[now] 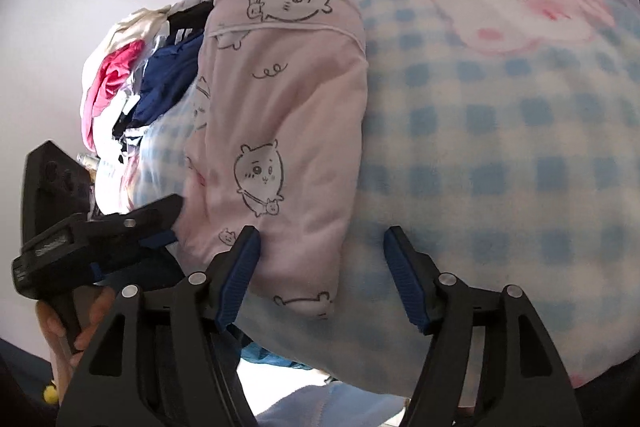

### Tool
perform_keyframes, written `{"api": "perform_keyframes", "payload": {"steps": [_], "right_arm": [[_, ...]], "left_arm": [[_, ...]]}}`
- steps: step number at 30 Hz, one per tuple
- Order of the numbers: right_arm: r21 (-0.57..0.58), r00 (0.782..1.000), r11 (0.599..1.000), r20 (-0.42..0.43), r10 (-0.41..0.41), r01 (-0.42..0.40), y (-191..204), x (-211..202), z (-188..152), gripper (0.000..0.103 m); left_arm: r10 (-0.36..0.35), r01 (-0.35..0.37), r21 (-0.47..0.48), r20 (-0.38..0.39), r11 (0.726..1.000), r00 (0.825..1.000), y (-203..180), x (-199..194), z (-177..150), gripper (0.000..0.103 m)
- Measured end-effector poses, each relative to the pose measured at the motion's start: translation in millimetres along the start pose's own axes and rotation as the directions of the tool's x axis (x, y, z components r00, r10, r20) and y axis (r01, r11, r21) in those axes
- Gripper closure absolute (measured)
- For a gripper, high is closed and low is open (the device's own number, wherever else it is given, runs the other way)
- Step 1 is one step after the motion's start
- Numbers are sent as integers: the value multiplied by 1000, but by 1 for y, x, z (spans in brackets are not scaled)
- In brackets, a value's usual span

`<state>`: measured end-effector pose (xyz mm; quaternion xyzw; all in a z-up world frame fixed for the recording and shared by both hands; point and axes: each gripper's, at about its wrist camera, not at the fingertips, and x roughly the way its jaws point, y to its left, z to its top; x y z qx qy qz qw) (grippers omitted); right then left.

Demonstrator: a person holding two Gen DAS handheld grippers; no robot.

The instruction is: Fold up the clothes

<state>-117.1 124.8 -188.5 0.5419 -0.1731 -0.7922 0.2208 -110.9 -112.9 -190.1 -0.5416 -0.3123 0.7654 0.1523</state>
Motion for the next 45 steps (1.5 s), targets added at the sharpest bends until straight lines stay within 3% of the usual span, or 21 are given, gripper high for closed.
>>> {"api": "perform_keyframes", "payload": {"steps": [1,2,5,6,8,9,13,14,16,21,24,25,26,28,30,34,37,43,45], "right_arm": [[-6,1000,1000,3,9,-9,2,-1,-1,36],[-13,1000,1000,4,12,-12,2,-4,-3,36],[-20,1000,1000,6,-9,10,1,-9,-8,36],[-16,1000,1000,8,-12,12,-1,-13,-9,37],[-26,999,999,1,-33,33,-2,-21,-11,37],[-43,999,998,3,-50,50,0,-26,-11,37],[-77,997,995,-7,-71,70,2,-28,-13,37],[-69,998,995,-11,-68,67,1,-25,-13,37],[-49,998,997,-15,-58,57,-1,-20,-14,35],[-89,996,992,6,-88,88,6,-20,-14,32],[-47,998,997,20,-53,54,0,-26,-13,31],[-34,999,998,14,-44,45,-3,-24,-14,31],[-22,999,999,9,-32,33,-5,-21,-15,30],[-7,1000,1000,7,-5,5,-7,-16,-18,24],[7,1000,1000,12,8,-9,-5,-12,-18,25],[-29,1000,1000,29,10,-9,7,-12,-13,66],[-39,999,999,37,-7,8,6,-16,-10,80],[-21,983,999,180,-25,30,-7,-74,8,84],[10,973,998,224,-56,55,-17,-92,14,84]], "left_arm": [[30,-30,-9,20,1000,999,1,-3,0,55],[64,-63,-20,43,998,997,1,-7,1,66],[133,-129,-41,131,991,982,-1,-29,1,68],[97,-94,-29,141,995,985,-3,-35,-1,68],[-15,14,17,115,1000,993,-9,-39,-3,63],[-32,29,36,101,999,994,-13,-37,-5,62],[-14,14,87,5,996,1000,-12,-14,-7,56],[9,-7,95,-13,995,1000,-12,-6,-7,62],[50,-45,110,-40,993,998,-13,8,-8,83],[86,-87,87,17,992,996,-12,-9,-14,89],[67,-69,55,37,996,997,-8,-14,-16,85],[50,-52,39,45,998,998,-6,-14,-15,79],[29,-30,21,52,999,998,-5,-12,-13,62],[12,-12,13,39,1000,999,-2,-9,-9,49],[24,-24,15,7,1000,1000,-1,2,-6,52],[59,-58,37,-17,998,998,-10,17,-7,77],[23,-22,41,-23,999,999,-23,15,-13,87],[-103,110,96,-67,989,992,-73,21,-33,88],[-113,123,122,-91,985,989,-90,37,-41,88]]}}
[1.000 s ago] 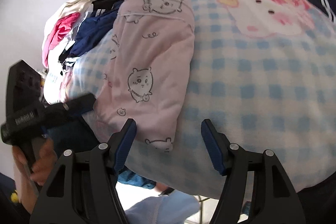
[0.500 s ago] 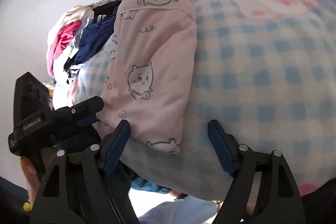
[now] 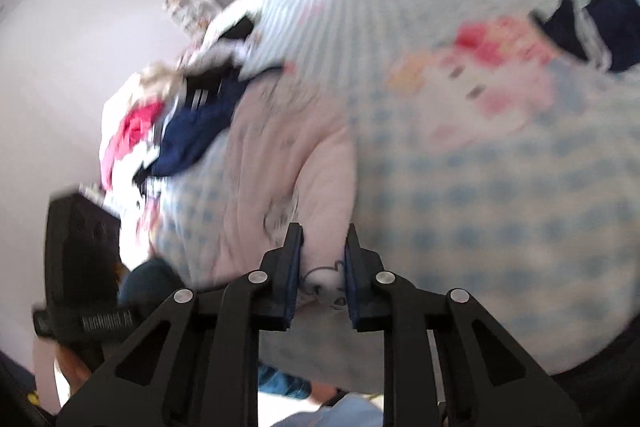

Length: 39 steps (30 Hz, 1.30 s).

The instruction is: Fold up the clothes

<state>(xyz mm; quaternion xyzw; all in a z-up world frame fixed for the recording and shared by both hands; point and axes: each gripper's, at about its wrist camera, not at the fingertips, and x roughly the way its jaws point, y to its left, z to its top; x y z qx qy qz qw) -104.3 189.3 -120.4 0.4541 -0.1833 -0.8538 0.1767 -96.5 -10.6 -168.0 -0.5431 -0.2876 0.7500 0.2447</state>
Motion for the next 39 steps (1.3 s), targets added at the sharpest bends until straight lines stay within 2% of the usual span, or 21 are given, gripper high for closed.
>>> {"api": "perform_keyframes", "payload": {"steps": [2,3,5,6,7,8,10,15,17,19,23,24,26,28,31,33,34,35,36,37,39], "right_arm": [[56,998,997,6,-56,56,-18,-4,3,73],[86,997,993,-16,-75,76,-26,-1,1,63],[117,996,990,-47,-71,76,-34,5,-10,59],[127,996,990,-60,-61,68,-36,7,-17,51],[131,996,989,-72,-59,68,-37,10,-24,42],[128,994,989,-83,-68,78,-38,12,-30,41],[141,993,987,-91,-69,82,-38,15,-34,41],[172,993,981,-99,-70,87,-35,22,-37,39],[170,991,981,-107,-80,97,-34,24,-39,39],[188,992,979,-117,-53,75,-36,25,-39,39],[232,988,972,-137,70,-37,-38,30,-38,38],[226,987,973,-138,79,-46,-36,32,-36,38],[204,989,979,-139,43,-14,-34,38,-34,38],[223,988,975,-145,50,-17,-35,47,-35,38],[241,988,970,-136,72,-37,-31,52,-35,38],[213,987,976,-140,79,-48,-22,59,-34,38],[179,988,983,-143,61,-35,-17,64,-32,41],[152,989,988,-142,45,-23,-13,67,-30,47],[134,990,991,-137,33,-14,-11,67,-27,59],[117,991,993,-131,21,-5,-10,67,-25,66],[85,994,996,-111,0,10,-7,62,-18,76]], "left_arm": [[46,-44,42,-60,998,997,-6,22,-3,87],[54,-50,48,-75,998,996,-5,28,-2,87],[46,-42,45,-89,998,995,0,27,-1,79],[35,-32,40,-92,999,995,4,23,0,75],[31,-28,39,-88,999,996,6,19,0,64],[40,-36,49,-71,998,997,8,12,0,61],[52,-51,53,-28,997,998,13,-2,2,61],[26,-24,-23,79,999,997,32,-20,21,59],[33,-31,-20,103,999,994,33,-22,30,54],[41,-41,-7,117,999,992,33,-23,40,50],[35,-35,-5,109,999,993,39,-15,57,48],[39,-38,-9,101,999,994,41,-11,61,48],[45,-45,-6,86,999,995,41,-3,68,48],[41,-42,3,84,999,996,43,3,73,47],[35,-32,-46,69,998,997,54,20,80,46],[40,-34,-64,81,997,996,56,28,81,47],[51,-46,-53,93,998,994,52,29,80,61],[65,-61,-40,108,997,992,46,27,78,80],[83,-78,-40,122,996,989,41,25,76,83],[91,-85,-42,138,995,986,36,20,73,87],[74,-70,-30,173,997,982,19,7,65,89]]}}
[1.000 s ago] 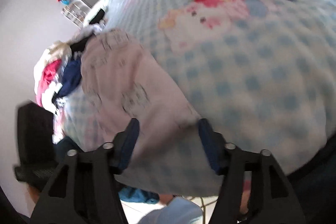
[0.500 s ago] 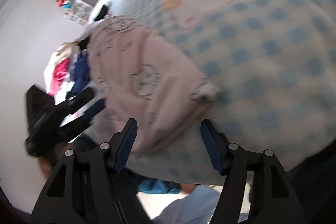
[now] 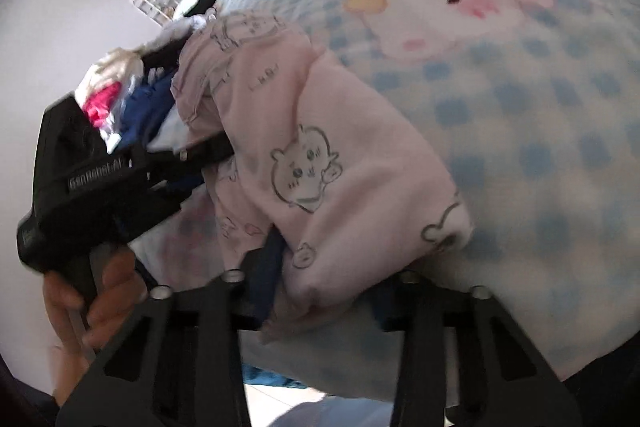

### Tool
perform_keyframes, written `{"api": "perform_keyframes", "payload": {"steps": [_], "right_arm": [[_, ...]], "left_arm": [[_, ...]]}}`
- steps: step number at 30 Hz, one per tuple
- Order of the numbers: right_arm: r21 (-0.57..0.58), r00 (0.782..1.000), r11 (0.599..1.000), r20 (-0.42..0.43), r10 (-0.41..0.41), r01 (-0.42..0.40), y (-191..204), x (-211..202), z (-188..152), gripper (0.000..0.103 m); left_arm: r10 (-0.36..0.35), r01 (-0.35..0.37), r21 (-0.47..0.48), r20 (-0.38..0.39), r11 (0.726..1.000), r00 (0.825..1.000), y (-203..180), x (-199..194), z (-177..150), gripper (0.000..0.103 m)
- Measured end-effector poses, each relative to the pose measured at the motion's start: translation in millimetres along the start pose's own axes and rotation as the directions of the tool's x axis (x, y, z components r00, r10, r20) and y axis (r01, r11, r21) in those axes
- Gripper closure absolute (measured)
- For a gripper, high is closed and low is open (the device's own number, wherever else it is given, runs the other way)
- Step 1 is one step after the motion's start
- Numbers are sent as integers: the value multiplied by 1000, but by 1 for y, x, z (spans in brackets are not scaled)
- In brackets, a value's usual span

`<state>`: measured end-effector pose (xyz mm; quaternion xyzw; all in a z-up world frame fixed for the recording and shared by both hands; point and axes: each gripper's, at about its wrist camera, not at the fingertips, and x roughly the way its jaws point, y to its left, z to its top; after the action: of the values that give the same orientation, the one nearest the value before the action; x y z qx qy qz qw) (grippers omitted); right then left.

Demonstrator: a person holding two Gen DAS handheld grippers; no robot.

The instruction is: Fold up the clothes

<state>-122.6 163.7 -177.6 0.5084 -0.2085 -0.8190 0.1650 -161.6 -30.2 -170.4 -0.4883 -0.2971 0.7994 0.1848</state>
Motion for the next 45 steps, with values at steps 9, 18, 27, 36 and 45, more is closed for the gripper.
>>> {"api": "perform_keyframes", "payload": {"steps": [9,18,27,36,45], "right_arm": [[82,985,994,152,-79,67,-41,-67,25,78],[94,977,983,128,-171,160,-53,-66,8,66],[-78,965,974,172,-197,213,-18,-63,0,64],[-46,969,977,143,-199,207,-42,-61,-10,62],[17,965,979,167,-204,204,-57,-73,-13,57]], "left_arm": [[66,-66,4,-37,998,997,-21,-9,-61,86],[101,-102,41,36,994,994,-10,-48,-66,73],[155,-216,358,193,908,969,-66,-56,-32,69],[293,-288,408,52,866,955,-55,16,-22,53],[194,-217,343,103,914,976,-56,-17,-26,51]]}}
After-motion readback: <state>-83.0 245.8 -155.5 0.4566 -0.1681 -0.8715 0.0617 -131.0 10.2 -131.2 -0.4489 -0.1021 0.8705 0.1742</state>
